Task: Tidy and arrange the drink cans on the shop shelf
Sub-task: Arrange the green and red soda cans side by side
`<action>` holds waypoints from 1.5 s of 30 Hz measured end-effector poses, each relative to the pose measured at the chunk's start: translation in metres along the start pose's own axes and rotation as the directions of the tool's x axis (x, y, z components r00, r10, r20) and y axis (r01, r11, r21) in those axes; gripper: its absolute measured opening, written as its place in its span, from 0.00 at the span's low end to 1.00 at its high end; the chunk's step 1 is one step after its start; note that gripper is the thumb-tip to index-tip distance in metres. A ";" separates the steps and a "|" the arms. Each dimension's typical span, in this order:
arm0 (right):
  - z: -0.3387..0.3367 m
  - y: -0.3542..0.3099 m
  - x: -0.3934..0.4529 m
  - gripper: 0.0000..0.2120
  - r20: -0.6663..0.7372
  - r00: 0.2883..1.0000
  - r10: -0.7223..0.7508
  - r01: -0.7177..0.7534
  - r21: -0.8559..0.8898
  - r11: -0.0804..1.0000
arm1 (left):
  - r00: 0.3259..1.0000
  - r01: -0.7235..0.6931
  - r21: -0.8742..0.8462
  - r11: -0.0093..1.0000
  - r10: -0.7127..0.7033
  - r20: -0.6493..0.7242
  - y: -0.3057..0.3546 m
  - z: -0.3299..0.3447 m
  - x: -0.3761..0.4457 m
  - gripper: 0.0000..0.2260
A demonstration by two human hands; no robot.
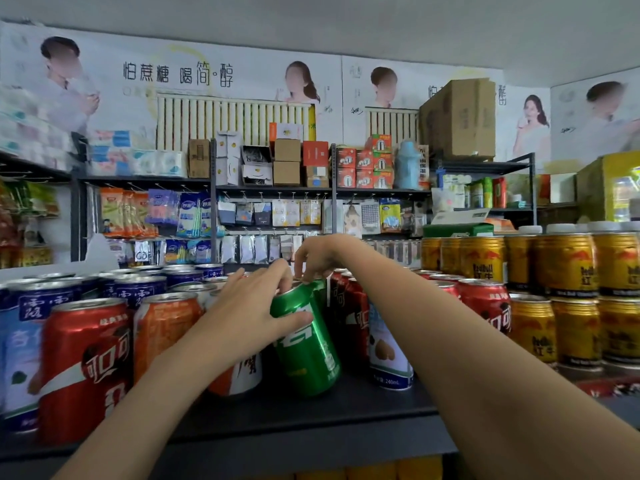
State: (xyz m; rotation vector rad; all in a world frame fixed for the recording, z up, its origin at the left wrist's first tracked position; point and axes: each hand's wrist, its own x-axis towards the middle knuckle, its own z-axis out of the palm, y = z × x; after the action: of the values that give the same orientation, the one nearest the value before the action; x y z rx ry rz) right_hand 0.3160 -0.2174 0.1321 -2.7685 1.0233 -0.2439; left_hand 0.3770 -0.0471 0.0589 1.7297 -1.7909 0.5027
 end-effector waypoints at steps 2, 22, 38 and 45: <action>0.001 0.002 0.002 0.15 -0.033 0.999 0.040 -0.043 -0.089 0.995 | 1.000 -0.012 0.007 1.000 0.012 0.021 0.001 -0.002 0.002 0.15; 0.074 -0.004 -0.086 0.25 -0.341 0.927 -0.155 0.262 0.294 0.919 | 0.992 -0.016 -0.090 0.996 0.027 0.120 -0.006 -0.016 -0.006 0.12; 0.094 0.002 -0.085 0.31 -0.591 0.796 -0.131 -0.195 -0.456 0.869 | 1.000 0.000 -0.154 0.988 0.001 0.009 -0.003 -0.008 -0.022 0.11; 0.088 -0.019 -0.086 0.28 -0.575 0.813 -0.094 -0.223 -0.456 0.861 | 0.999 0.008 -0.190 0.982 -0.015 -0.033 -0.005 -0.003 -0.024 0.13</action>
State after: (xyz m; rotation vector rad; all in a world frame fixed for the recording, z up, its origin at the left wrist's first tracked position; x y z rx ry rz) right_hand 0.2828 -0.1371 0.0433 -3.1923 1.5093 -1.0098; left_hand 0.3821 -0.0271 0.0448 1.5905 -1.7437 0.3428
